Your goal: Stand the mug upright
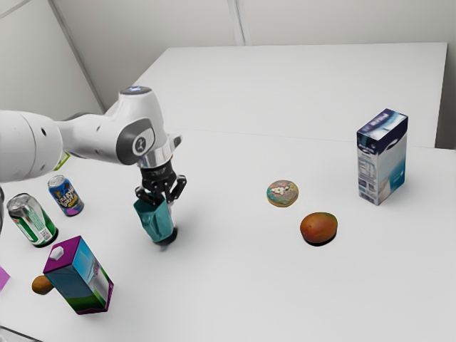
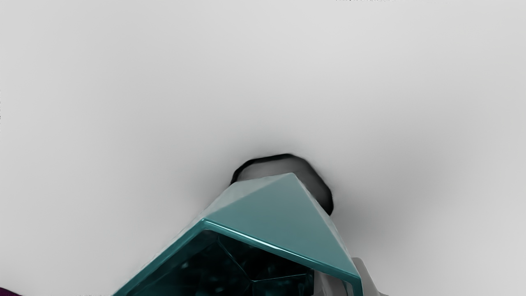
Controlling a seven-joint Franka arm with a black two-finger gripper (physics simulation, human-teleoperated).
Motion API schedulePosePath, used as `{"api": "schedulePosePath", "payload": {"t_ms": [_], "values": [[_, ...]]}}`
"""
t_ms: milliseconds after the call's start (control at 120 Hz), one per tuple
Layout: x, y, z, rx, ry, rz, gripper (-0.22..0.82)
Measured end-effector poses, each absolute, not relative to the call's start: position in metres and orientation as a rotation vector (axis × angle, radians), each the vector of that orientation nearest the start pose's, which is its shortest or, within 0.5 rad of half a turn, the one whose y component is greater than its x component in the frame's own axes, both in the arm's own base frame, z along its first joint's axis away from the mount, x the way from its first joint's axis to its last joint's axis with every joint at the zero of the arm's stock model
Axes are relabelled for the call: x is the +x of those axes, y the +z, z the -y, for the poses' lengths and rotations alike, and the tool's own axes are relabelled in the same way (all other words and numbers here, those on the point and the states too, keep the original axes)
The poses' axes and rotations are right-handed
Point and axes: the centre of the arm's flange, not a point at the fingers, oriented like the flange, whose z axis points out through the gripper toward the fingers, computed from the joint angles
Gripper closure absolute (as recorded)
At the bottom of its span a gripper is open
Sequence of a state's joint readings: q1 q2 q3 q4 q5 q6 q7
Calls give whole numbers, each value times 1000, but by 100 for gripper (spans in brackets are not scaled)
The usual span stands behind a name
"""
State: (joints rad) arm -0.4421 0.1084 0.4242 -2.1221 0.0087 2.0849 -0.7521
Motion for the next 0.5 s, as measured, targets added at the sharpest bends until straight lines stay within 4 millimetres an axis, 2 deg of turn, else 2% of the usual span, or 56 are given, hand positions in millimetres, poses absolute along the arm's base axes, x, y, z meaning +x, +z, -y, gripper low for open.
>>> {"api": "schedulePosePath", "payload": {"t_ms": [433,467,500], "values": [[541,342,12,-2750,129,1311,78],[541,342,12,-2747,127,1326,77],[541,342,12,-2745,124,1339,70]]}}
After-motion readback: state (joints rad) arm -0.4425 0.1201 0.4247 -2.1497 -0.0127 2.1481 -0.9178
